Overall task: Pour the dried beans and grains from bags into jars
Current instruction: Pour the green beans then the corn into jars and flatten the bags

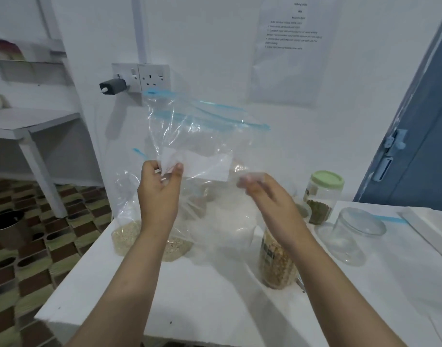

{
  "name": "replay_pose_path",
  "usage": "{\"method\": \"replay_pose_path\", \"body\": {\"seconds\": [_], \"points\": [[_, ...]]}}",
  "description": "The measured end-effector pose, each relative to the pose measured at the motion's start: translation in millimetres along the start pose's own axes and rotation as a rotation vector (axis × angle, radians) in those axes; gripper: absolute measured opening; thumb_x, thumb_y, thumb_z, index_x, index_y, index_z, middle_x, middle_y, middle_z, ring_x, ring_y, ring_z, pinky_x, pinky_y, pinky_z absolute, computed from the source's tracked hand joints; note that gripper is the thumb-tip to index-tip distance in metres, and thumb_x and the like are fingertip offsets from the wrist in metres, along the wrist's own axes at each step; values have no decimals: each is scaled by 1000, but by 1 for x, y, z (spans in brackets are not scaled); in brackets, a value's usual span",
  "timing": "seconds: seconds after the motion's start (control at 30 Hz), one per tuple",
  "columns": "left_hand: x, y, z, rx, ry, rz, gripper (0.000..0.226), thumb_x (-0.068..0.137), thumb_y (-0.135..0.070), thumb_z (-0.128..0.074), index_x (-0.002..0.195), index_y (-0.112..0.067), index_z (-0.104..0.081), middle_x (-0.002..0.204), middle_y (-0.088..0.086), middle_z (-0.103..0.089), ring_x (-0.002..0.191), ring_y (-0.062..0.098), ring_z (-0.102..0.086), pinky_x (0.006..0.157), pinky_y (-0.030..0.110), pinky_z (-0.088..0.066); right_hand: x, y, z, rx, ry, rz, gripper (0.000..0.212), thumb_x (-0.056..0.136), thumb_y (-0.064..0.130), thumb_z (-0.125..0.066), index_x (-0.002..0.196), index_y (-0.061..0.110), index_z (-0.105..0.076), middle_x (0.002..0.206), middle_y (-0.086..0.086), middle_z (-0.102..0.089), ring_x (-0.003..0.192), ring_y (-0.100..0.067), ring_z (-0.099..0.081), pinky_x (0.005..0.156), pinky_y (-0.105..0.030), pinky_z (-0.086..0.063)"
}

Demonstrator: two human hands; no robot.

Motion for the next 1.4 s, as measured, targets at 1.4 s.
{"method": "replay_pose_path", "body": {"seconds": [1.4], "points": [[-213, -96, -233, -304, 940, 167, 56, 82, -68, -47, 133, -66, -22, 80, 3, -64, 73, -1, -65, 66, 11, -49, -119, -53, 317, -80, -497, -71, 47, 103, 13, -46, 137, 45, -46, 76, -7, -69, 52, -19, -50, 48, -24, -42]]}}
Point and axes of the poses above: each hand's wrist, its own x-axis towards the middle knuckle, its own z-axis out of the back of the hand, y = z × x, the point moved 7 cm from there along x, towards the middle knuckle
